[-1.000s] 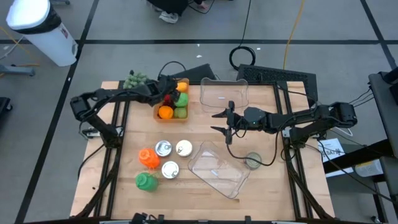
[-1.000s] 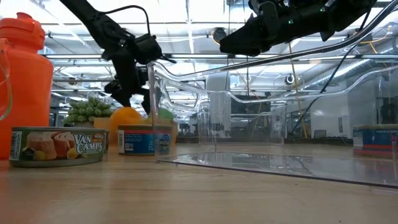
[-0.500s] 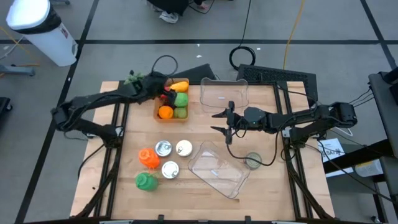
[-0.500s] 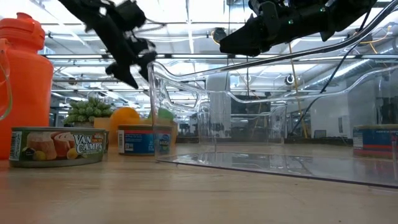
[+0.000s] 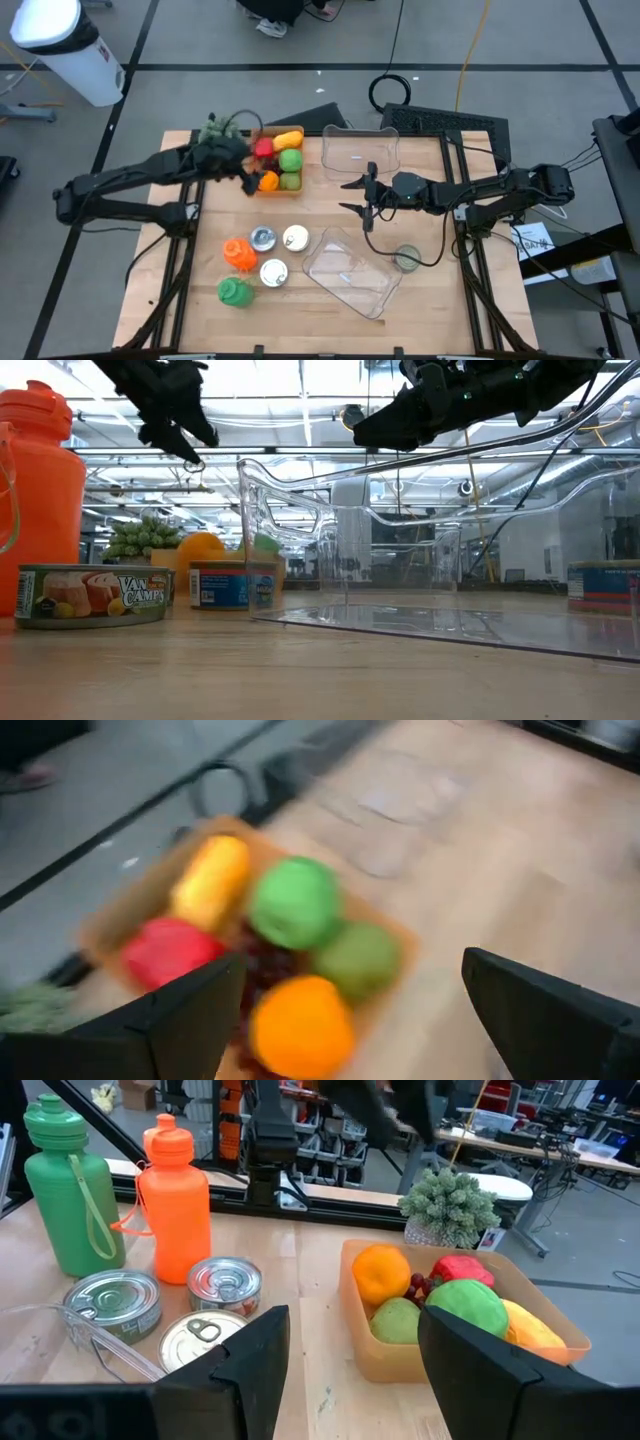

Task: Pick & Place Food Item
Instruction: Put the orange water bottle into the top transparent bin

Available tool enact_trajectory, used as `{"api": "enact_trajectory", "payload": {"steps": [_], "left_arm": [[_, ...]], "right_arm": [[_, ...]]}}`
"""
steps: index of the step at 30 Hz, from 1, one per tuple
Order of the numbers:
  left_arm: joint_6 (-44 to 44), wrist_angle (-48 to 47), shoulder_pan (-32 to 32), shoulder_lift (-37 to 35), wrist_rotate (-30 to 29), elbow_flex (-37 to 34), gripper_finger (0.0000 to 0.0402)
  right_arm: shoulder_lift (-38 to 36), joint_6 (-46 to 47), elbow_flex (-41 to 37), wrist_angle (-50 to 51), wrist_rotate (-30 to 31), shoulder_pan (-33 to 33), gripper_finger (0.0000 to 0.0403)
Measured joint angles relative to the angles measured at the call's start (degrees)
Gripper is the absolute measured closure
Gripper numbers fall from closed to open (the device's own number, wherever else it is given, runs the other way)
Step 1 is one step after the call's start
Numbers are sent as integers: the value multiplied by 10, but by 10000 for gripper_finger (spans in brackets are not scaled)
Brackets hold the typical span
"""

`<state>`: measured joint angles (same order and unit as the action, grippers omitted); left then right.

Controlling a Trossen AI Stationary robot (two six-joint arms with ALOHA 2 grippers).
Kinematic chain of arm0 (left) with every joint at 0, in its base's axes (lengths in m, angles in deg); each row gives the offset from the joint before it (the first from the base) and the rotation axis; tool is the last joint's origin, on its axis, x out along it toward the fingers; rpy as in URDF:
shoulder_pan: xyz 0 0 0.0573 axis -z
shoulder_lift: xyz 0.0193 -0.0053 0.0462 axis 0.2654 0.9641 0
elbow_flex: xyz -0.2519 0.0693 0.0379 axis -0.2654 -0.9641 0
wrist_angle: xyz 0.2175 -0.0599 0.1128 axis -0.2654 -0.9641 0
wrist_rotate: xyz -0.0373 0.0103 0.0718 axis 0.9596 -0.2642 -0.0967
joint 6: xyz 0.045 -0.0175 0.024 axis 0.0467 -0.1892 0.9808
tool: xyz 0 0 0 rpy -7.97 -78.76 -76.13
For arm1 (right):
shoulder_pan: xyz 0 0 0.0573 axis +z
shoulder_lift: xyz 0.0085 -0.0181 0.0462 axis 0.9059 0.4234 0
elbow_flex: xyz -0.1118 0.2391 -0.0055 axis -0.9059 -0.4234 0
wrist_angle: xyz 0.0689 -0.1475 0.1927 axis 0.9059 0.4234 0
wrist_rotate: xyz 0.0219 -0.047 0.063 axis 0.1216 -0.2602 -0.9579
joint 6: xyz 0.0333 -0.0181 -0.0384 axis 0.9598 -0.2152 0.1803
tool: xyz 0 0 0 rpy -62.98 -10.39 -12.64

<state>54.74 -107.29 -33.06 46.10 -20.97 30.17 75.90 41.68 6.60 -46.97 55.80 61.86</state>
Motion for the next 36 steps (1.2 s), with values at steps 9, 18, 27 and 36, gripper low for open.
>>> {"api": "enact_trajectory", "payload": {"steps": [9,18,27,36], "left_arm": [[18,159,171,-45,33,-144,34],[39,179,254,-150,-9,-185,20],[93,175,269,-249,-24,-185,23],[82,234,269,-266,-24,-253,33]], "right_arm": [[0,0,0,-3,0,0,193],[0,1,0,-3,0,0,193],[0,1,0,-2,0,0,193],[0,0,0,-2,0,0,193]]}}
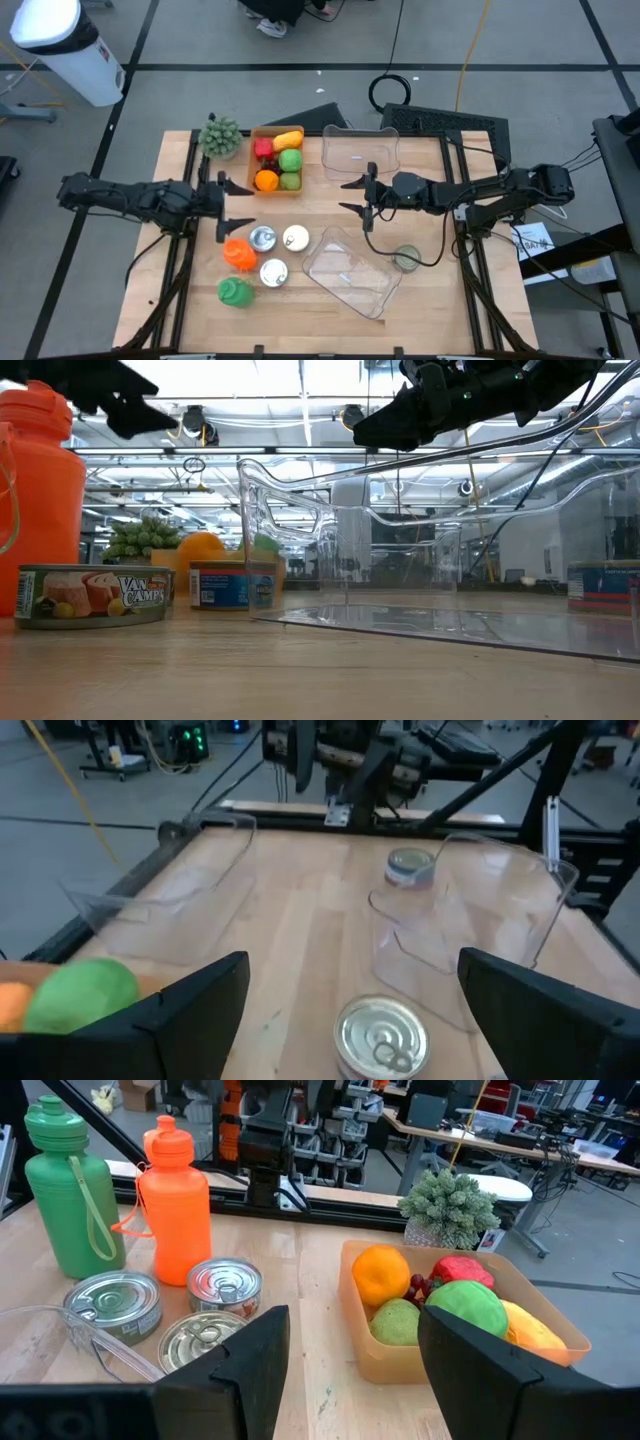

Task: Pick & Place Food Item
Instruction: Put the orange water bottle into the top transparent bin

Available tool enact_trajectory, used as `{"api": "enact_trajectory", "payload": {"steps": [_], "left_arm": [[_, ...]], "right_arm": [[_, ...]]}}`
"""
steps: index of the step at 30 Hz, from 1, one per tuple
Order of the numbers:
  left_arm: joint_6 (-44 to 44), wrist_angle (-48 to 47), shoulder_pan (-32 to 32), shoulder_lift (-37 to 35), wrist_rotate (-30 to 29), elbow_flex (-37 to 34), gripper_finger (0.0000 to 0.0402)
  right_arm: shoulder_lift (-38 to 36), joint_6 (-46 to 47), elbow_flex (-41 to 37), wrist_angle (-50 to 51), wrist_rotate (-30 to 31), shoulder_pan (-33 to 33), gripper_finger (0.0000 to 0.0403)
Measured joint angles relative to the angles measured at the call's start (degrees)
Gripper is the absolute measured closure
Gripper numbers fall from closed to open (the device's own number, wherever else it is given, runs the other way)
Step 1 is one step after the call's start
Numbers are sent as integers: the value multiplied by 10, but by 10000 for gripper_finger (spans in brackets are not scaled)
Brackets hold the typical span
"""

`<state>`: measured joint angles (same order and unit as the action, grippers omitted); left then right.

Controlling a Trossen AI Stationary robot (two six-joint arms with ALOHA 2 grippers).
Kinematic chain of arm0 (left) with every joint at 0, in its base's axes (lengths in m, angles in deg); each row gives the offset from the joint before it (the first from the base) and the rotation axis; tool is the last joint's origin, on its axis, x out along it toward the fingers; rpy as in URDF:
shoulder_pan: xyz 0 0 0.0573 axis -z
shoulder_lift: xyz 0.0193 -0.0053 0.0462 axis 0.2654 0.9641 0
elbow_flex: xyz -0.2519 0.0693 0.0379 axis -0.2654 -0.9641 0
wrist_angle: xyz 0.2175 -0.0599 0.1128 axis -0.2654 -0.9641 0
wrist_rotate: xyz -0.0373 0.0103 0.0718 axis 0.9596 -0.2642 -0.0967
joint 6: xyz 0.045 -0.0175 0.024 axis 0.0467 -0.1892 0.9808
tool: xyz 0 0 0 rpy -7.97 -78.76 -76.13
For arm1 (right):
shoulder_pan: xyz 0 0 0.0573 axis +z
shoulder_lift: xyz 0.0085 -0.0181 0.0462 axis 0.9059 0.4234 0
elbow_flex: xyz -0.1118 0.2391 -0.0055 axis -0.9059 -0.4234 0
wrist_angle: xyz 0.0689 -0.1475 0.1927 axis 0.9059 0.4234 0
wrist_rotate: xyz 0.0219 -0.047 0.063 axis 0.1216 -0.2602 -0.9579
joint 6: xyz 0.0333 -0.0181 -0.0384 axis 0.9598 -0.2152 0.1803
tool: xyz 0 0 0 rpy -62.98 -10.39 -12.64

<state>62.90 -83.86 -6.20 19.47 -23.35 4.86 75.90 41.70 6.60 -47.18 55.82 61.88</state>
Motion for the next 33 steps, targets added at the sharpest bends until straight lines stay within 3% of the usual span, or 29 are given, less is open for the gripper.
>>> {"api": "enact_trajectory", "payload": {"steps": [6,20,33], "left_arm": [[-8,38,-10,-28,0,-48,22],[17,-28,-64,-184,0,-56,30],[16,-1,-66,-192,0,-93,19]], "right_arm": [[0,0,0,-2,0,0,193],[0,3,0,-2,0,0,193],[0,17,0,4,-2,-18,193]]}}
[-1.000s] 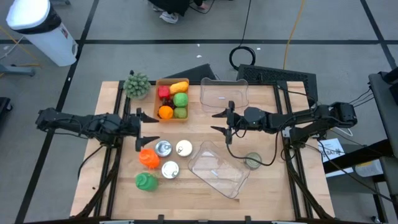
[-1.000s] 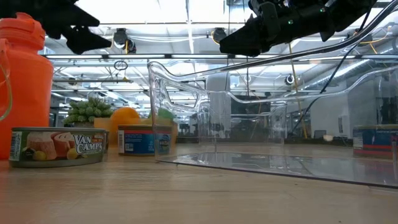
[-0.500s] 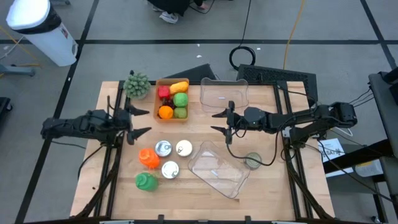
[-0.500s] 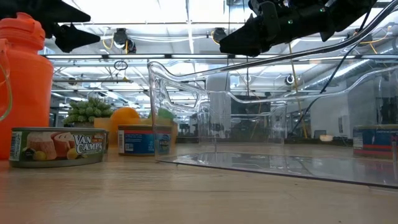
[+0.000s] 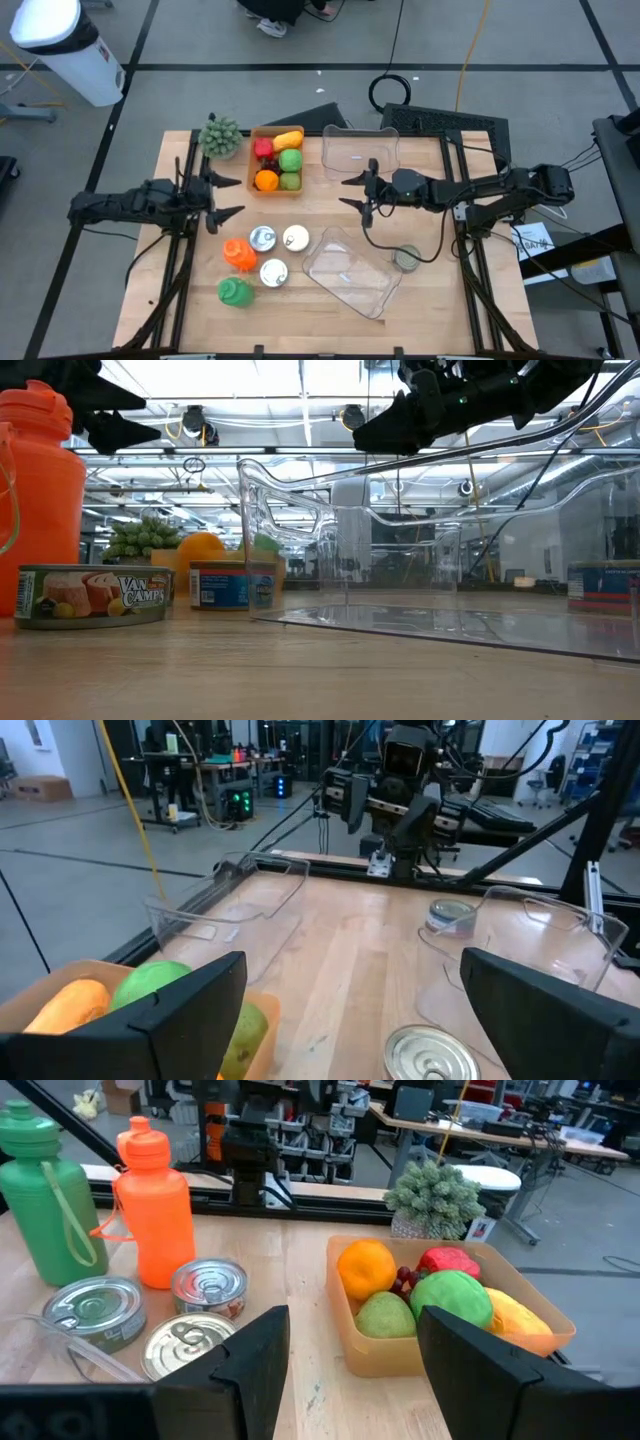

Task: Pick & Place Food Item
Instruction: Put the orange water bottle into the top transparent bin

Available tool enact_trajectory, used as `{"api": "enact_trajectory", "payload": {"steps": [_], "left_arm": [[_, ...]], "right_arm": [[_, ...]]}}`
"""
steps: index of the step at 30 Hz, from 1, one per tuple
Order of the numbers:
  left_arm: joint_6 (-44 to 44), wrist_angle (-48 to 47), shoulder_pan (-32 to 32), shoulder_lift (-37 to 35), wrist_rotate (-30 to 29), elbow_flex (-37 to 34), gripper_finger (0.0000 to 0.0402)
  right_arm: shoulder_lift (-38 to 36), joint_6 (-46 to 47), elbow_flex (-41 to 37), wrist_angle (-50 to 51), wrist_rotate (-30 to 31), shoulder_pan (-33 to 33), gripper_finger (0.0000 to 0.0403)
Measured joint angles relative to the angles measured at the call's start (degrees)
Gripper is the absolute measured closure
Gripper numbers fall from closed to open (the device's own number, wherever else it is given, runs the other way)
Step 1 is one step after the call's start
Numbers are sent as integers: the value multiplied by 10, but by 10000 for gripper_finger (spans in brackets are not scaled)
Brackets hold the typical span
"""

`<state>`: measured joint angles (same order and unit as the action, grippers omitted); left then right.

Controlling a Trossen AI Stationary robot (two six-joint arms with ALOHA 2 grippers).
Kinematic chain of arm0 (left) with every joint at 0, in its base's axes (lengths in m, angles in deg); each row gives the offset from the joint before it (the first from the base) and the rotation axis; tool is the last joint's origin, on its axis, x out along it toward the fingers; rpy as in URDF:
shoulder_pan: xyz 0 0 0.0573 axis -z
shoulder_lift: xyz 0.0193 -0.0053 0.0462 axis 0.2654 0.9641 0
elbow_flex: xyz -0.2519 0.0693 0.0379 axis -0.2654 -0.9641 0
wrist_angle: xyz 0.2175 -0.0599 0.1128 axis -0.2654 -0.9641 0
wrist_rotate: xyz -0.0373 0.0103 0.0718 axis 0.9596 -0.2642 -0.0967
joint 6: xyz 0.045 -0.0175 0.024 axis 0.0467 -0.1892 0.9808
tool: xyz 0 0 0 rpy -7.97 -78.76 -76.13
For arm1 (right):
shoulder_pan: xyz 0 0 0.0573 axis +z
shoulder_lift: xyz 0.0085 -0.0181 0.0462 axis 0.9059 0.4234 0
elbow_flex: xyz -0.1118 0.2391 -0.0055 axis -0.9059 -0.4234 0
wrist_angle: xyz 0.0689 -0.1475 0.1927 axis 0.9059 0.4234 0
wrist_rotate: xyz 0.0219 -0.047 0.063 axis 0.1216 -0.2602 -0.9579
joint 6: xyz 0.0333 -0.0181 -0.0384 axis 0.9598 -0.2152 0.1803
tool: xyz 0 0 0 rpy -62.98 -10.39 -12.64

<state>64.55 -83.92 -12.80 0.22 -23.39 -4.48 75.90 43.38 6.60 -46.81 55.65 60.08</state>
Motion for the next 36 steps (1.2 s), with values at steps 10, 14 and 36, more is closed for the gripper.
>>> {"api": "enact_trajectory", "payload": {"steps": [10,14,36], "left_arm": [[-53,71,-17,0,-35,-74,27],[-59,103,-26,0,-25,-95,34],[-75,198,-28,0,199,-107,28]], "right_arm": [[0,0,0,1,-1,0,193],[0,1,0,1,-1,0,193],[0,11,0,0,-1,0,193]]}}
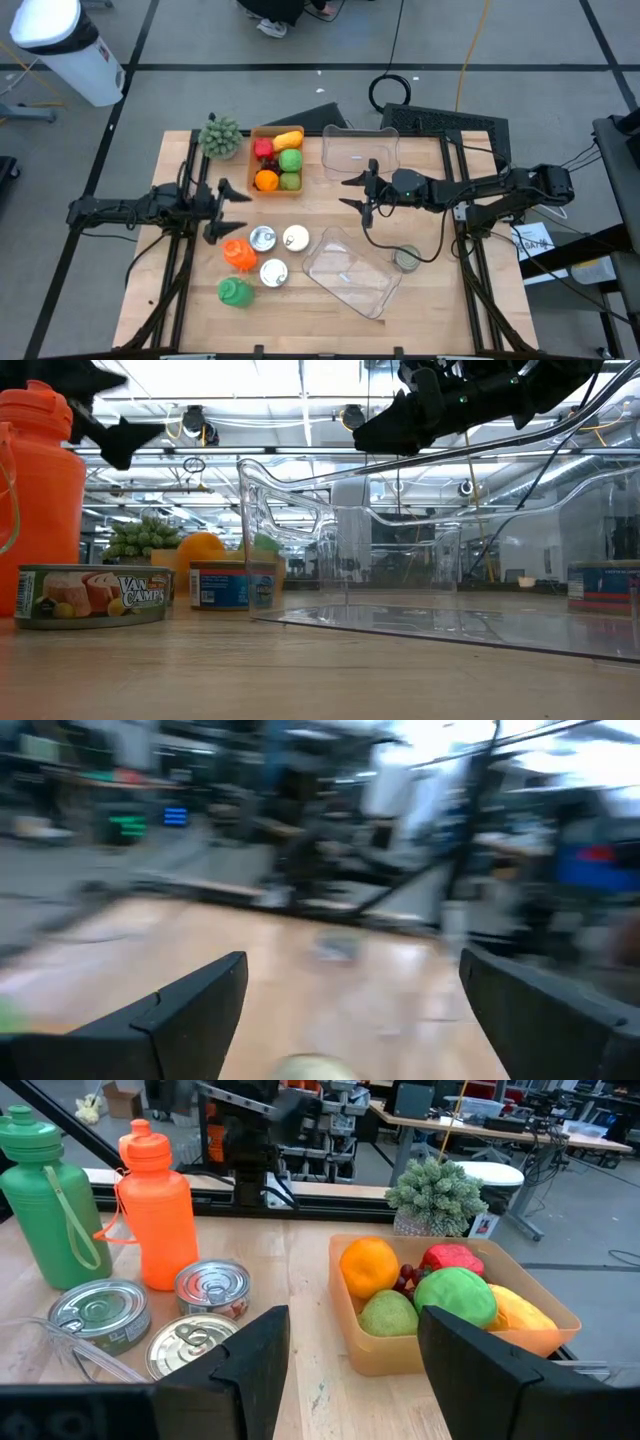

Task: Pick & Place Food Item
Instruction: Put the orange water bottle into the top transparent bin

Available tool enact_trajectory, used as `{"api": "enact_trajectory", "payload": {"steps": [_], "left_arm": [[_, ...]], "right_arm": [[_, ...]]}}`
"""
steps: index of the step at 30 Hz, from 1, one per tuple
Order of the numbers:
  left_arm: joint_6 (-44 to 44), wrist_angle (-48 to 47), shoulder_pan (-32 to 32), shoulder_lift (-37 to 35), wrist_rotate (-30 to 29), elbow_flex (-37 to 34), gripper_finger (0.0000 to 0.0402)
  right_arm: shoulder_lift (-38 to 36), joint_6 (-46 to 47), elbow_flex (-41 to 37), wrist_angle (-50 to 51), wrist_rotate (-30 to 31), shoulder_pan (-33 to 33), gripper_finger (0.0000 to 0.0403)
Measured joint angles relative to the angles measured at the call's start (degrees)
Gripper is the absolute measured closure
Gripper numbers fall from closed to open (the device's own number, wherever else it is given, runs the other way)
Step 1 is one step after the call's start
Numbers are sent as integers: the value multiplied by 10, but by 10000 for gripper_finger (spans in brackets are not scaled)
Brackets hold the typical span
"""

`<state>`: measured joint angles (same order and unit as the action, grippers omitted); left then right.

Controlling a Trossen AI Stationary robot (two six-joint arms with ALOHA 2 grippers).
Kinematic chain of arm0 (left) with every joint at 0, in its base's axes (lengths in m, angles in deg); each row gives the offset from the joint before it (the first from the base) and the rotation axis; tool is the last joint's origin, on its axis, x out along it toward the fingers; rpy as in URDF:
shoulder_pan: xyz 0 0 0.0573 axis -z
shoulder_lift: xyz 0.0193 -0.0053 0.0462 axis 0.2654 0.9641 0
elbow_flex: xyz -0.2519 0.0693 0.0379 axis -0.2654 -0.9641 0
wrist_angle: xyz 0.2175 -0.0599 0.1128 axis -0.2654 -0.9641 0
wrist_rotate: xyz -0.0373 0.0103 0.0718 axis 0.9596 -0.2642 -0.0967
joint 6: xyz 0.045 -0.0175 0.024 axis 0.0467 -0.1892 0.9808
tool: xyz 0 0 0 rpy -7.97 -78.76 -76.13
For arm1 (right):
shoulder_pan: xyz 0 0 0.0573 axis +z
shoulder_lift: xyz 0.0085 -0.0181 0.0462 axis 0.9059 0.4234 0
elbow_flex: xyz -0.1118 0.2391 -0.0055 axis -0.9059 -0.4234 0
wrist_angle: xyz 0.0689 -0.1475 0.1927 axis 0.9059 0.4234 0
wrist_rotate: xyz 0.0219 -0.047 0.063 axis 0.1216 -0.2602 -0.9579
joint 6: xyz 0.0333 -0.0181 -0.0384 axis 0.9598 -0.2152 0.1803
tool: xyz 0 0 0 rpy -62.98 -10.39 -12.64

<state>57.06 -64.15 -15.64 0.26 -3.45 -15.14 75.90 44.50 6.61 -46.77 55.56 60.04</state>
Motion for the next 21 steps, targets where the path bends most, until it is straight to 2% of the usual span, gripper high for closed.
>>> {"api": "enact_trajectory", "payload": {"steps": [3,6,9,13,17,21], "left_arm": [[-48,44,0,0,67,0,33],[-94,68,0,0,88,0,33],[-102,60,0,2,79,0,29],[-142,66,0,26,26,0,26],[-169,75,0,60,46,19,25],[-186,-28,0,93,43,85,25]], "right_arm": [[0,0,0,0,0,0,193],[0,0,0,0,0,0,193],[0,0,0,-2,0,0,193],[0,0,0,-2,0,0,193],[0,2,0,-2,0,0,193],[0,1,0,-2,0,0,193]]}}
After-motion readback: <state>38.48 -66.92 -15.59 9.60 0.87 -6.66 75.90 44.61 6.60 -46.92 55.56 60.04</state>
